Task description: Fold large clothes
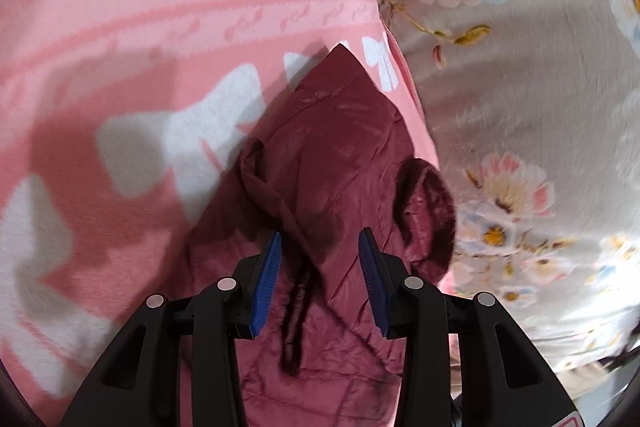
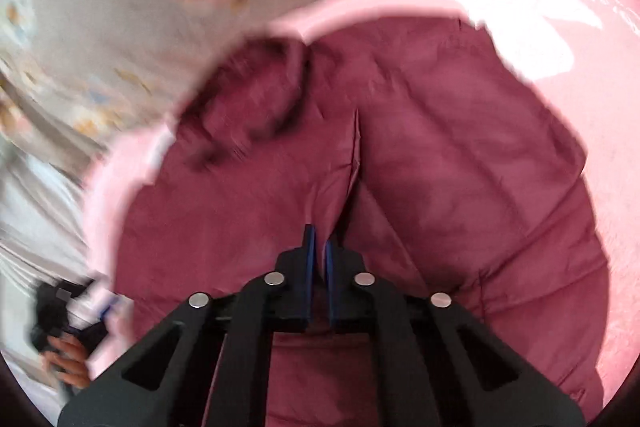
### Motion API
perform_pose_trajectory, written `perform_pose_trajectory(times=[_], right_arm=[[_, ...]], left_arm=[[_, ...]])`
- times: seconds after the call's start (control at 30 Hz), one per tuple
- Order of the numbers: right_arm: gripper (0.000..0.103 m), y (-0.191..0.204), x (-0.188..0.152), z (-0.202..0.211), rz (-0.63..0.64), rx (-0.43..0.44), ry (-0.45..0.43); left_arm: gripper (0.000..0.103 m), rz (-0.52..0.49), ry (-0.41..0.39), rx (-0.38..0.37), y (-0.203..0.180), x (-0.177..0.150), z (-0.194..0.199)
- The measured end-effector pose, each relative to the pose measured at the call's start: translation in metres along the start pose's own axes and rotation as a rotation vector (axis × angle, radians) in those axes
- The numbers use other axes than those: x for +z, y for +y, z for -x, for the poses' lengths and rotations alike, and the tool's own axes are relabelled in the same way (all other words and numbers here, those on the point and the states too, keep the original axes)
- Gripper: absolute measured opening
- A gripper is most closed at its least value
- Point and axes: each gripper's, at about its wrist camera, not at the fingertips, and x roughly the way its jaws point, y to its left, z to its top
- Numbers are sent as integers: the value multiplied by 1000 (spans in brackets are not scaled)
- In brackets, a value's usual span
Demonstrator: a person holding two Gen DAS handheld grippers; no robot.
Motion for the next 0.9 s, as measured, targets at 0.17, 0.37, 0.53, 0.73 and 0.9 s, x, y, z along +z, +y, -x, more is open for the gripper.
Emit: perform_pose_trajectory(times=[0.17,0.37,0.53,0.73,0.9], right_arm=[[2,2,21,47,47,0,-106],[1,-11,22,43,105,-114,-78],[1,-14,5,25,183,-215,-38],[1,-25,-28,-9,266,-357,48],[2,-32,-35,-20,270,-368,73]], left_arm=[[38,11,8,68,-1,9,-29],[17,-107,-40,234,-14,8,-43],[0,-254,-103,381,-28,9,-38],[0,-406,-143,515,-36,-2,-42],[1,-483,-159,605,-34,-12,-57]])
